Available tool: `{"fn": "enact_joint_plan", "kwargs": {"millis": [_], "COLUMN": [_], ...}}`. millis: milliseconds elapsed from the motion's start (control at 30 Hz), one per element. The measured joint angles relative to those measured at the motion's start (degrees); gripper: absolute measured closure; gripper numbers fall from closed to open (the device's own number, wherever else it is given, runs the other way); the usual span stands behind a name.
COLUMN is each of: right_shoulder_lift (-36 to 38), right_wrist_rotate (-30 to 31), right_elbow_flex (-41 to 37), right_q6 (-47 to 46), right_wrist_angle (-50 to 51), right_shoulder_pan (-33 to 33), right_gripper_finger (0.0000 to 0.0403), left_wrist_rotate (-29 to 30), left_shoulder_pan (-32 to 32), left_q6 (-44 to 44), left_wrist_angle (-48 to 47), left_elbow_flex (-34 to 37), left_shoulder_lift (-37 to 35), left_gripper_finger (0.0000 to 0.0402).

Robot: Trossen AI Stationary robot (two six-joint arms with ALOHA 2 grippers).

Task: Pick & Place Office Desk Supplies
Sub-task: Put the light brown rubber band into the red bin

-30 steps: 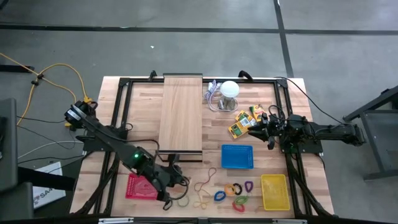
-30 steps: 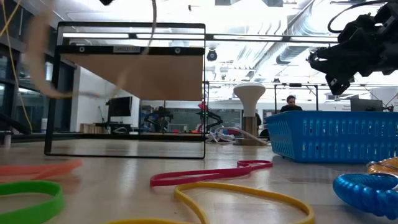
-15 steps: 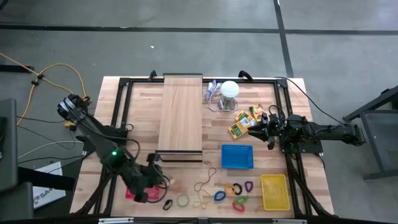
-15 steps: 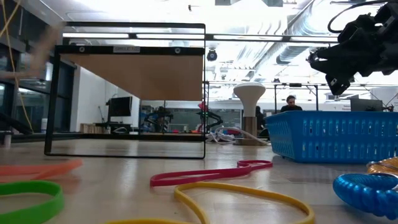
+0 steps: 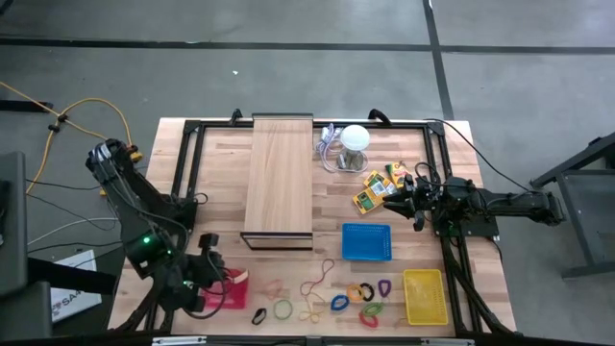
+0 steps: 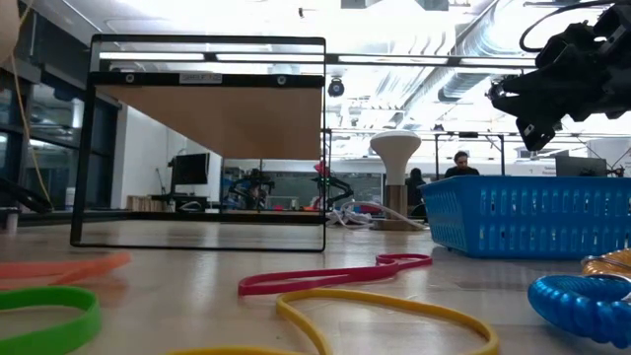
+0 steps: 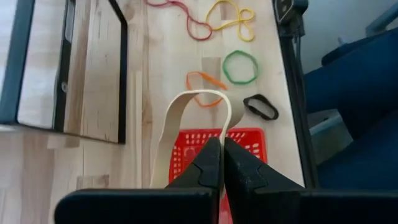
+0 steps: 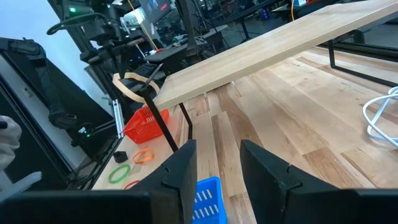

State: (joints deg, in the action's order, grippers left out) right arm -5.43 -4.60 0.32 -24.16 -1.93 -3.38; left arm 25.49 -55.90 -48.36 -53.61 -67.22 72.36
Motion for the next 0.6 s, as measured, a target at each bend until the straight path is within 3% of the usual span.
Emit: {"fn": "enact_joint_plan", "kwargs": {"millis": [600], "right_shoulder_lift": [0.00], "right_wrist_rotate": [0.00], "right_elbow_flex": [0.00], "right_q6": [0.00], "right_wrist_angle": [-0.02], "right_shoulder_pan": [0.00], "right_gripper_finger": [0.0292], "left_wrist_rotate": [-3.27], "left_shoulder_pan": [-1.10], "left_q6": [-10.11], "left_wrist_angle": [9.95], "left_elbow_flex": [10.02], "left_shoulder_lift": [0.04], "left_gripper_finger": [0.0401]}}
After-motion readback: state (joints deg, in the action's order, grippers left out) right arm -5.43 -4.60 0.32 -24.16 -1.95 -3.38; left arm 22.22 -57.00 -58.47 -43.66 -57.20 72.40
